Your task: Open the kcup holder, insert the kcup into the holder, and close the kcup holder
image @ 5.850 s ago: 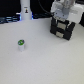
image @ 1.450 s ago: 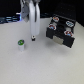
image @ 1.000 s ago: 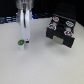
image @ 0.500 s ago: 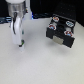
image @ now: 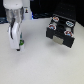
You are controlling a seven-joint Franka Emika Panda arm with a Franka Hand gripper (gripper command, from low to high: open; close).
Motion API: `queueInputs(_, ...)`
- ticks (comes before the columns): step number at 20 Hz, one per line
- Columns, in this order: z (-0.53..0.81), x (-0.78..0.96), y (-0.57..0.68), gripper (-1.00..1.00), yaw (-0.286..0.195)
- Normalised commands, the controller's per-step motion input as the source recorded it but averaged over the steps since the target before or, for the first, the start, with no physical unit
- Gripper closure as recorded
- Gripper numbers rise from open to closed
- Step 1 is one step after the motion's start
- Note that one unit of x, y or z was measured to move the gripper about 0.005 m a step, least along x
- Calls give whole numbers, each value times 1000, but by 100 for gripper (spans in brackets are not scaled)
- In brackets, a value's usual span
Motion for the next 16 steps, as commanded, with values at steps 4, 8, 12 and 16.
queueInputs(4,86,50,-8,100,-70)
queueInputs(8,449,223,162,100,-1)
queueInputs(12,764,312,319,100,0)
queueInputs(16,743,379,462,100,2)
